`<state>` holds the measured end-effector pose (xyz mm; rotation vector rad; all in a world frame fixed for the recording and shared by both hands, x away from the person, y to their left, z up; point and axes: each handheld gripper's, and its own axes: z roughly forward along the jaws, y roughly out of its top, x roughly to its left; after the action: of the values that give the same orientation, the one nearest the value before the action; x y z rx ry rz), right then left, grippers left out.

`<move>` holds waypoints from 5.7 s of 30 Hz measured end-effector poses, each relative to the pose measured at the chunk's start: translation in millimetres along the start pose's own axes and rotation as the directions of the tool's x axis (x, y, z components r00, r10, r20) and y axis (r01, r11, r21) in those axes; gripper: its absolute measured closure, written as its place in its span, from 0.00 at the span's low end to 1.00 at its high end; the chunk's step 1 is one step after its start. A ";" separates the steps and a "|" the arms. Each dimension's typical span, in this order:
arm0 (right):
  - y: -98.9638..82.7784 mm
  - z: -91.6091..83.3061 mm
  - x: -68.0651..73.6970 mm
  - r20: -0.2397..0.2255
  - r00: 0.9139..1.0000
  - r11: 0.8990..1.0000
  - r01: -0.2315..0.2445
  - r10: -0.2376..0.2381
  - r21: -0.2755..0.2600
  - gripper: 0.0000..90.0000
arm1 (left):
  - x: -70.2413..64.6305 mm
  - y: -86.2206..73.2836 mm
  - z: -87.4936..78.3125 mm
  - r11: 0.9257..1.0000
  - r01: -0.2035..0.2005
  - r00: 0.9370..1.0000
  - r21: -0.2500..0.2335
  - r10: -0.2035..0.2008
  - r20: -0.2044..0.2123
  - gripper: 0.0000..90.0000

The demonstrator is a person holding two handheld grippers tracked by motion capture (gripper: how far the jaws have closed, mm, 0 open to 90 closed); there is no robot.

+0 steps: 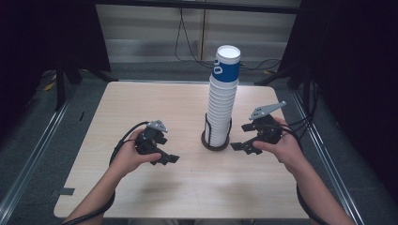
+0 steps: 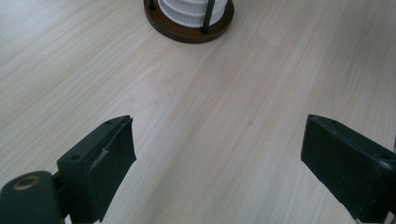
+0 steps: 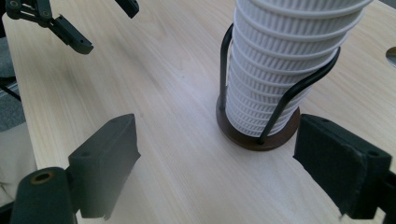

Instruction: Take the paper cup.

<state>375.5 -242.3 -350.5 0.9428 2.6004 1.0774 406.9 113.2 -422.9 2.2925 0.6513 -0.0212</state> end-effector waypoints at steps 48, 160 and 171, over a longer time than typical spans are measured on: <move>100.7 -46.3 -19.4 0.056 0.998 0.997 0.038 -0.035 -0.063 0.14 | -3.1 108.2 -8.9 0.995 -0.103 0.994 0.018 0.103 -0.017 0.13; 150.1 -34.0 -26.6 0.124 0.992 0.974 -0.008 0.037 -0.225 0.18 | -15.7 189.0 -8.8 0.934 -0.109 0.994 -0.339 0.102 -0.038 0.17; 146.5 -35.8 -25.6 0.131 0.991 0.971 -0.003 0.036 -0.239 0.19 | -17.9 190.0 -8.6 0.937 -0.121 0.993 -0.329 0.113 -0.044 0.17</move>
<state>453.8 -199.8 -226.1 0.9498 2.2960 1.2506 477.2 -2.5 -288.2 2.0024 0.4879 0.1623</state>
